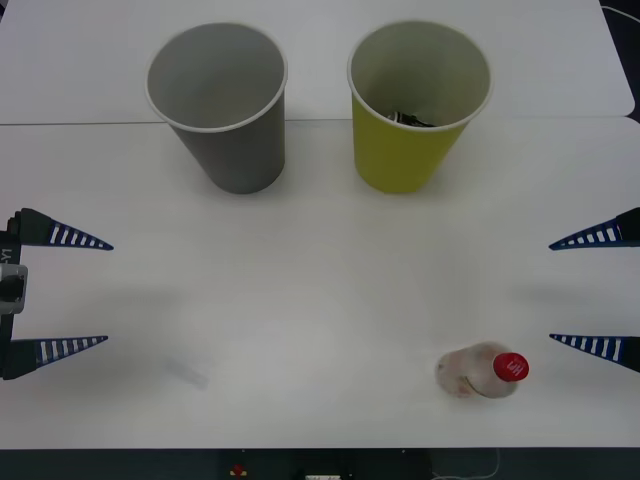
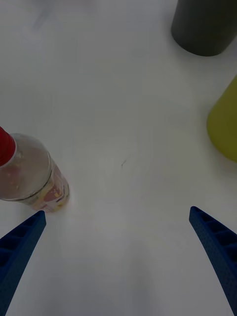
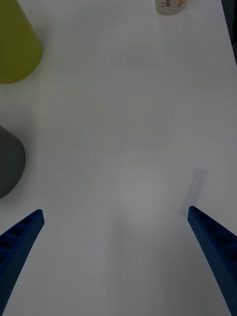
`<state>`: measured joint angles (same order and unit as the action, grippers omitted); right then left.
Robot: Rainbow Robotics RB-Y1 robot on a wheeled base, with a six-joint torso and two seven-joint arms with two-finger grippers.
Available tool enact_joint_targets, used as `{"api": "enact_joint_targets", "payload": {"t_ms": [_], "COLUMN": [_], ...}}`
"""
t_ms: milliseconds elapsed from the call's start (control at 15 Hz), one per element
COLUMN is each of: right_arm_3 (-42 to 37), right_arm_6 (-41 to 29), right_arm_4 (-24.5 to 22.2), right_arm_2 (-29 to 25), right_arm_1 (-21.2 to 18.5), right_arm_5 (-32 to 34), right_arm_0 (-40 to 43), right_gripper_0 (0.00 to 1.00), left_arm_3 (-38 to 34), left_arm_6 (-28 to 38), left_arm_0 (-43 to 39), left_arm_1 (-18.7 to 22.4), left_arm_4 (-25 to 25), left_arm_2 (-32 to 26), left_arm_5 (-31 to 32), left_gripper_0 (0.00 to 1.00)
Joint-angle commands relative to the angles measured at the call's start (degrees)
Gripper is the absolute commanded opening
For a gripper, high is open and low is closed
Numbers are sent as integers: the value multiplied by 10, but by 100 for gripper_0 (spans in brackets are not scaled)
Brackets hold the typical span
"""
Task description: Put the can into the green bin and the plastic bottle into the gray bin
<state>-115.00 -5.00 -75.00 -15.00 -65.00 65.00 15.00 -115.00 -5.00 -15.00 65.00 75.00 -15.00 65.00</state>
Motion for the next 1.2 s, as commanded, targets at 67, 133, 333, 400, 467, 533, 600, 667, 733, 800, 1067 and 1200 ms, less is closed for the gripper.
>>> {"api": "enact_joint_targets", "payload": {"t_ms": [67, 133, 333, 400, 467, 533, 600, 667, 733, 800, 1067, 1200], "right_arm_3": [0, 2, 15, 23, 34, 48, 67, 86, 107, 130, 202, 233], "right_arm_6": [0, 2, 10, 15, 19, 26, 55, 82, 102, 124, 186, 219], "right_arm_4": [0, 6, 31, 45, 59, 73, 93, 105, 118, 125, 136, 138], "right_arm_2": [0, 1, 5, 5, 5, 5, 5, 5, 5, 5, 4, 4], "right_arm_1": [0, 1, -5, -5, -5, -5, -5, -5, -5, -5, -5, -2], "right_arm_5": [0, -3, 0, 9, 20, 31, 43, 53, 71, 97, 171, 198], "right_arm_0": [0, -6, -19, -19, -19, -19, -20, -20, -20, -24, -31, -30], "right_gripper_0": [100, 100, 100, 100, 100, 100, 100, 100, 100, 100, 100, 100], "left_arm_3": [0, 0, 0, 0, 0, 0, 0, 0, 0, 0, 0, 0], "left_arm_6": [0, 0, 0, 0, 0, 0, 0, 0, 0, 0, 0, 0], "left_arm_0": [0, 0, 0, 0, 0, 0, 0, 0, 0, 0, 0, 0], "left_arm_1": [0, 0, 0, 0, 0, 0, 0, 0, 0, 0, 0, 0], "left_arm_4": [0, 0, 0, 0, 0, 0, 0, 0, 0, 0, 0, 0], "left_arm_2": [0, 0, 0, 0, 0, 0, 0, 0, 0, 0, 0, 0], "left_arm_5": [0, 0, 0, 0, 0, 0, 0, 0, 0, 0, 0, 0], "left_gripper_0": [100, 100, 100, 100, 100, 100, 100, 100, 100, 100, 100, 100]}}
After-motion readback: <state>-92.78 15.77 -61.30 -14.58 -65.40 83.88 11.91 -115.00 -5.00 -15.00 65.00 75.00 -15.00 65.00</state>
